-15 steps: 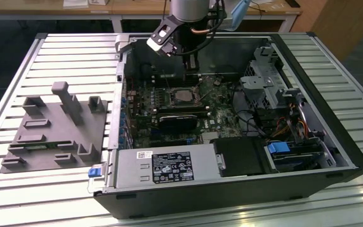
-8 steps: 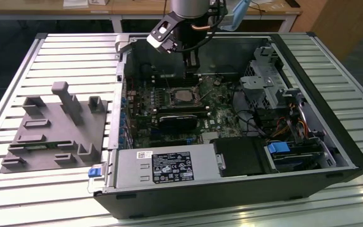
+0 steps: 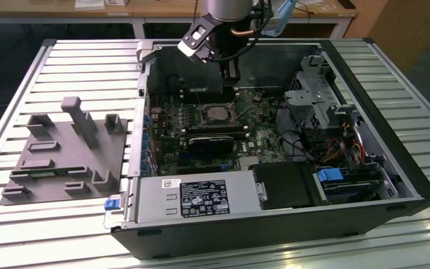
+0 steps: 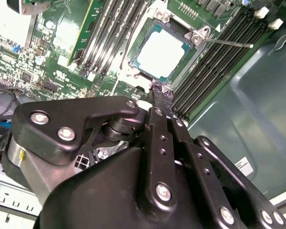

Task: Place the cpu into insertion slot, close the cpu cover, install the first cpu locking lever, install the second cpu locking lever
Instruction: 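Close the cpu cover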

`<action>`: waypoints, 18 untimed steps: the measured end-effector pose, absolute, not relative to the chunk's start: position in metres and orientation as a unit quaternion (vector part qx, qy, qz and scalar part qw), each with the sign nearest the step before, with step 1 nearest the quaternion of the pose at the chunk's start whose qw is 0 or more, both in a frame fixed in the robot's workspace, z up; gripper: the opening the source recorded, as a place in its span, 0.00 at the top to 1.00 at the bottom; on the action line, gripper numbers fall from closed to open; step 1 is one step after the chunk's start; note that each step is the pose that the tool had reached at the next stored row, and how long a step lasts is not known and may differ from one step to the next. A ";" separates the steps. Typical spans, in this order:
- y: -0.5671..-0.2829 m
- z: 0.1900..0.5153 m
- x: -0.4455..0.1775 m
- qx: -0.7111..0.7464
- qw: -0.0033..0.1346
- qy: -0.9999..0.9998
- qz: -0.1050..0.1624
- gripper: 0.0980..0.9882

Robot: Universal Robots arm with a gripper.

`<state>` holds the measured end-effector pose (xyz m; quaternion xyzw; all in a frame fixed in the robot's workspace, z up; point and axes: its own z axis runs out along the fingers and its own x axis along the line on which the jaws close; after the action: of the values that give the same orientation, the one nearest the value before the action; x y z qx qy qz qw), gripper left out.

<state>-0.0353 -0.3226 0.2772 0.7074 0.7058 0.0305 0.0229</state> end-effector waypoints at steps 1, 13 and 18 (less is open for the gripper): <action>-0.323 0.277 -0.034 0.707 0.023 0.706 0.031 1.00; -0.323 0.277 -0.017 0.707 0.023 0.706 0.031 1.00; -0.323 0.277 -0.010 0.707 0.023 0.706 0.031 1.00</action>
<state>-0.0095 -0.3226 0.2772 0.7074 0.7057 0.0305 0.0229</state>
